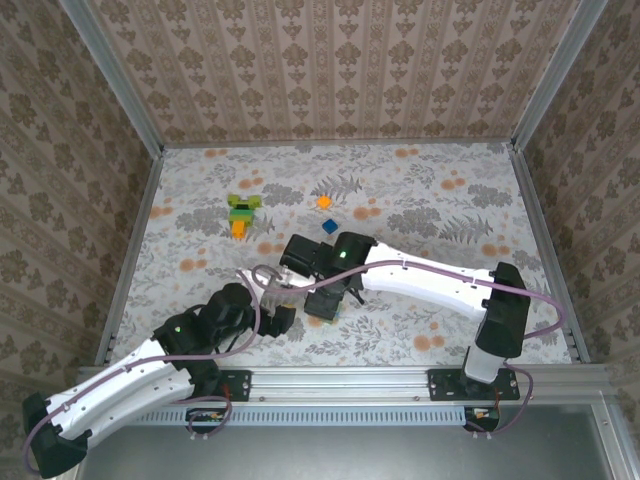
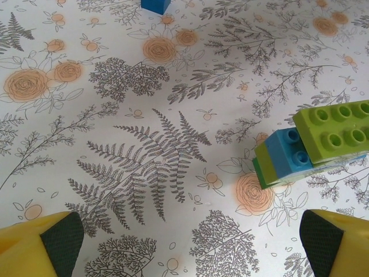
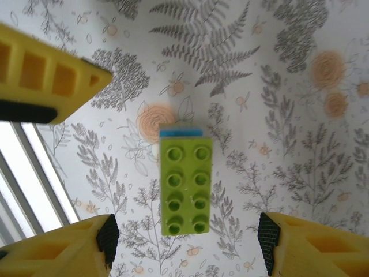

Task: Assemble a carrot with lego

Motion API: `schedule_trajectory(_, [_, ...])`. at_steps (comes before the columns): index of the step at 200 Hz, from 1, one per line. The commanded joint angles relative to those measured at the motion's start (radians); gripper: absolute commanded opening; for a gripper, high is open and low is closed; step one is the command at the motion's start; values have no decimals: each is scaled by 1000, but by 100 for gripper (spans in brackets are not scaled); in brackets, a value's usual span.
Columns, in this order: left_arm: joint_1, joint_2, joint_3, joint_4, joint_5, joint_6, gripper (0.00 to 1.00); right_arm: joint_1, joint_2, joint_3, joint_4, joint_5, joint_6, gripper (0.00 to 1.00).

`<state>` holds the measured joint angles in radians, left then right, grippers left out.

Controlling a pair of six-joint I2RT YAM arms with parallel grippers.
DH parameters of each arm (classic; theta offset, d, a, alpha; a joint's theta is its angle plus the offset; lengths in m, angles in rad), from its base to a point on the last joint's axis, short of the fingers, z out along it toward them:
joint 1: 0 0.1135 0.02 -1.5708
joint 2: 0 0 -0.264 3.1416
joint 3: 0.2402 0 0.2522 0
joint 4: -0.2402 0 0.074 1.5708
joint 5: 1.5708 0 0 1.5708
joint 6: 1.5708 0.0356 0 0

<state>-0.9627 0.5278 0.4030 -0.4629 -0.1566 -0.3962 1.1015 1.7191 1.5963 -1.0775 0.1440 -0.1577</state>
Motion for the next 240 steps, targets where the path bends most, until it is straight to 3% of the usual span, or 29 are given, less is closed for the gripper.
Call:
schedule_trajectory(1, [-9,-14,-13,18,29,24,100,-40,-34,34,2,50,21,69])
schedule_trajectory(35, [-11,-15,-27,68,151,73,100,-209,-53,50,23,90,161,70])
schedule_trajectory(79, [-51,-153,-58,75,147,125,100,-423,51,122,53,-13,256,71])
schedule_trajectory(109, [-53,-191,-67,100,132,152,100,-457,258,300,17,-42,163,72])
schedule_trajectory(150, [-57,-65,-63,168,123,163,100,-491,564,568,-51,-53,-68,72])
schedule_trajectory(187, [-60,-44,-70,181,108,166,100,-540,677,673,-45,-166,-72,72])
schedule_trajectory(240, [-59,-96,-82,169,113,169,100,-557,737,715,-37,-218,-63,72])
